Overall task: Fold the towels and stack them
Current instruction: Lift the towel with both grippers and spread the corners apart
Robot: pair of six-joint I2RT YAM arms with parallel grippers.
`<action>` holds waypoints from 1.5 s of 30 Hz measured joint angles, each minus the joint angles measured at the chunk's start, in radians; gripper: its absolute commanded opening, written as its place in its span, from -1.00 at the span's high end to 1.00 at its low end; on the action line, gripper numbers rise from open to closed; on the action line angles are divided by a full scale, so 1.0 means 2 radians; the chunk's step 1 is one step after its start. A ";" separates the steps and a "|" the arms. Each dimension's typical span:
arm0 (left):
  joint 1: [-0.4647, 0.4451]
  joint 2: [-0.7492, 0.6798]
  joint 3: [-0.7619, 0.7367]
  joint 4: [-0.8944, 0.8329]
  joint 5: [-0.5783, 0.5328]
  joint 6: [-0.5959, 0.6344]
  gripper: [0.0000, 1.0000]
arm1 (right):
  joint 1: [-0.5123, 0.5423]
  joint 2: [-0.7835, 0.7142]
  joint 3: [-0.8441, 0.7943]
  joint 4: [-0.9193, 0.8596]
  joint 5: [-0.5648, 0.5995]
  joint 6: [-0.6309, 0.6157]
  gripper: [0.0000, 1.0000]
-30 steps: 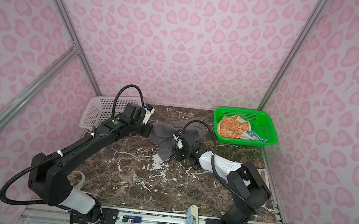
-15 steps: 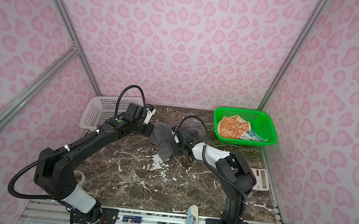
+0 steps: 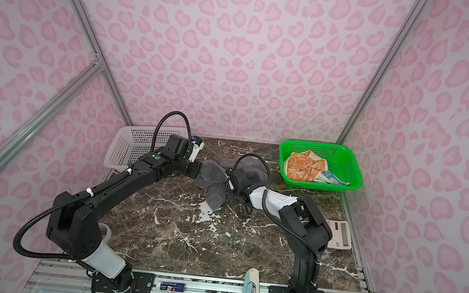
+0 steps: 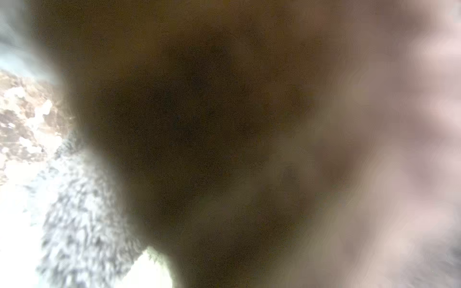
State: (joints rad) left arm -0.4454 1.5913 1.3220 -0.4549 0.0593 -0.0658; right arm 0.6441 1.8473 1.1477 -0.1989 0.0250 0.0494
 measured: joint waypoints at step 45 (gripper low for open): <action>-0.022 -0.305 0.162 -0.024 0.181 0.090 0.94 | 0.005 -0.494 0.159 -0.082 -0.128 -0.140 1.00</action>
State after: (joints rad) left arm -0.4892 0.9806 1.6459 -0.5022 0.4206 0.1146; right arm 0.6544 0.8589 1.4654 -0.3622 -0.2317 -0.2310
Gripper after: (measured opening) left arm 0.078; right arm 0.050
